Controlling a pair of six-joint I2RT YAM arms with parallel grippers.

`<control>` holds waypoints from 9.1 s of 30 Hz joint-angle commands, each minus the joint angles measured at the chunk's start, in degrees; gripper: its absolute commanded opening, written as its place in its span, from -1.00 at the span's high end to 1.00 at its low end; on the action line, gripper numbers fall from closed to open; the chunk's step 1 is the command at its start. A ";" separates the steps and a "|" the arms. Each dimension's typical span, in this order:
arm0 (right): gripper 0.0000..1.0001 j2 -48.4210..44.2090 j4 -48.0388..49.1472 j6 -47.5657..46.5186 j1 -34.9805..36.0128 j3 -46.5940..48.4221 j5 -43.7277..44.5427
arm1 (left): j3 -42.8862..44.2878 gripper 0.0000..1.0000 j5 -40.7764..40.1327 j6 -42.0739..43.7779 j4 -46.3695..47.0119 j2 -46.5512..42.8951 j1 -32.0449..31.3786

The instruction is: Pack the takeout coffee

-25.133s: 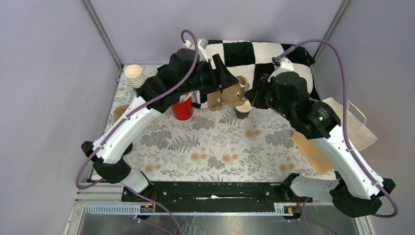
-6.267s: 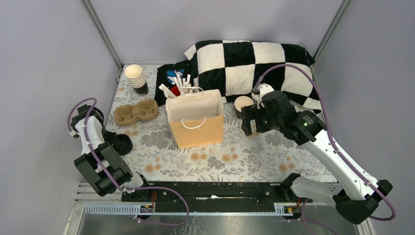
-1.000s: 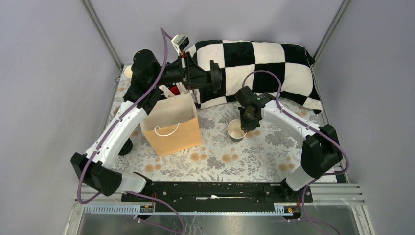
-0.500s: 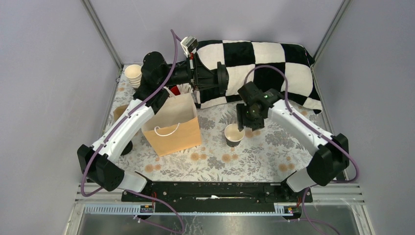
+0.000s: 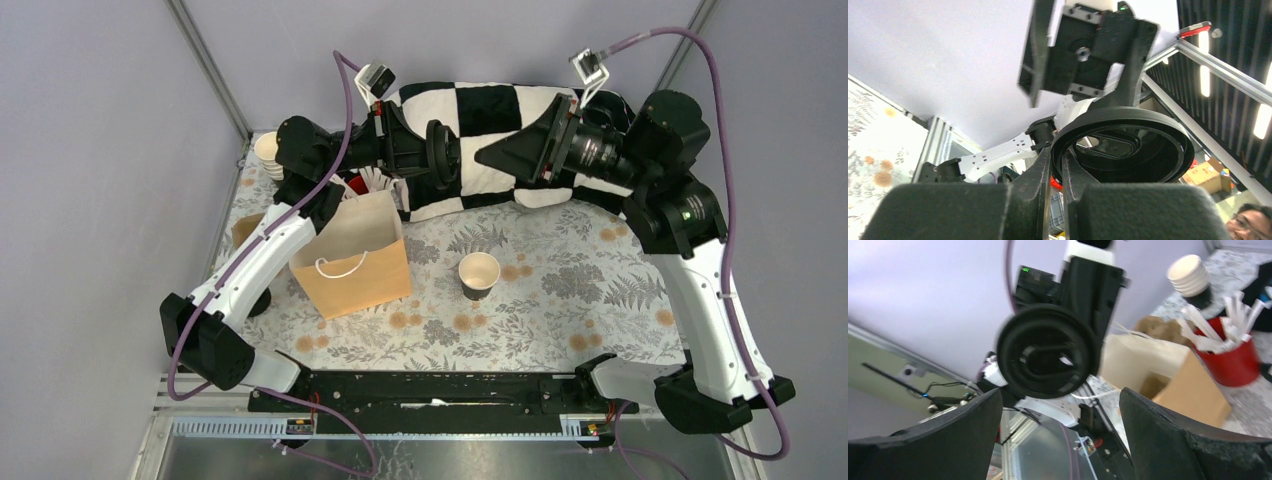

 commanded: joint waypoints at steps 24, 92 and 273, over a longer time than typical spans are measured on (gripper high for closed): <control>-0.99 7.15 3.26 2.73 5.37 7.20 -2.05 | 2.99 1.00 -0.58 7.38 -8.55 0.21 0.33; -0.36 12.65 -41.08 -22.74 11.53 -3.15 51.46 | 8.24 -0.96 -5.79 37.78 -52.94 -10.12 15.73; 0.14 5.86 -13.47 -16.82 -11.31 -46.49 13.67 | 7.94 0.70 -55.79 38.71 -84.16 25.11 -23.36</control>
